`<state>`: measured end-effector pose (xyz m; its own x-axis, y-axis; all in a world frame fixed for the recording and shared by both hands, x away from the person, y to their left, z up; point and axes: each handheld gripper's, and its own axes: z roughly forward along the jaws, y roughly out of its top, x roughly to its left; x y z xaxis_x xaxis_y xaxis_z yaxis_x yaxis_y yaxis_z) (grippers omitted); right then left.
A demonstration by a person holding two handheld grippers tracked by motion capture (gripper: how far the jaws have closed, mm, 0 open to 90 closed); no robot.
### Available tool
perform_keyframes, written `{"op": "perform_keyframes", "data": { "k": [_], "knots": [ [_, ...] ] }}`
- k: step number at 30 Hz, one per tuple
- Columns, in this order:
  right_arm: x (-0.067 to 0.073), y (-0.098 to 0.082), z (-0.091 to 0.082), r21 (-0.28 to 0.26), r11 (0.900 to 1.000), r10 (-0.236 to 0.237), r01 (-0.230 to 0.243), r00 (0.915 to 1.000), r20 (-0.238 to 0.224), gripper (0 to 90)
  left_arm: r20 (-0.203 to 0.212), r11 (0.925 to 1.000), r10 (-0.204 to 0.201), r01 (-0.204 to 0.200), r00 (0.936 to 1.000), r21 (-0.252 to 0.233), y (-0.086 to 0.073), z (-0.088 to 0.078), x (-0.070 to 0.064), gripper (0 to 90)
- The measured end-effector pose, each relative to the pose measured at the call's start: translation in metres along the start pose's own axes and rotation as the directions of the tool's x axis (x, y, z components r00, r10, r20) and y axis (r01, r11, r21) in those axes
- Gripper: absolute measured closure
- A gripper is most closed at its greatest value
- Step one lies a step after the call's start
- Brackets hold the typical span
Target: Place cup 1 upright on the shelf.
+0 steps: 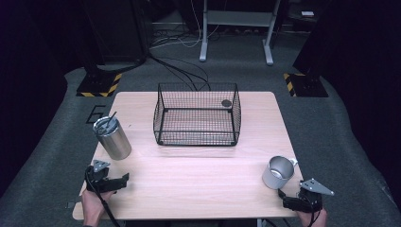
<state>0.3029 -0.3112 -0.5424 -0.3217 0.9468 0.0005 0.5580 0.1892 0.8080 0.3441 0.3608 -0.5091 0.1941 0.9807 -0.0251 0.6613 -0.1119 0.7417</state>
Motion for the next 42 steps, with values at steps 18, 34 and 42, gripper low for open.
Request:
{"op": "perform_keyframes", "data": {
  "k": [18,34,42],
  "knots": [
    [0.0,0.0,0.0,0.003,1.0,-0.002,0.002,1.0,-0.001,0.2,0.001,0.9933,-0.055,0.055,0.9985,-0.102,0.046,-0.022,0.012,0.0],
    [0.0,0.0,0.0,0.001,1.0,0.001,-0.001,1.0,0.002,0.3,-0.019,0.9832,-0.074,0.07,0.9971,-0.169,0.098,-0.023,0.029,0.0],
    [0.0,0.0,0.0,-0.001,1.0,0.003,-0.003,1.0,0.004,0.4,-0.025,0.9815,-0.069,0.064,0.9973,-0.18,0.11,-0.013,0.03,0.0]
  ]
}}
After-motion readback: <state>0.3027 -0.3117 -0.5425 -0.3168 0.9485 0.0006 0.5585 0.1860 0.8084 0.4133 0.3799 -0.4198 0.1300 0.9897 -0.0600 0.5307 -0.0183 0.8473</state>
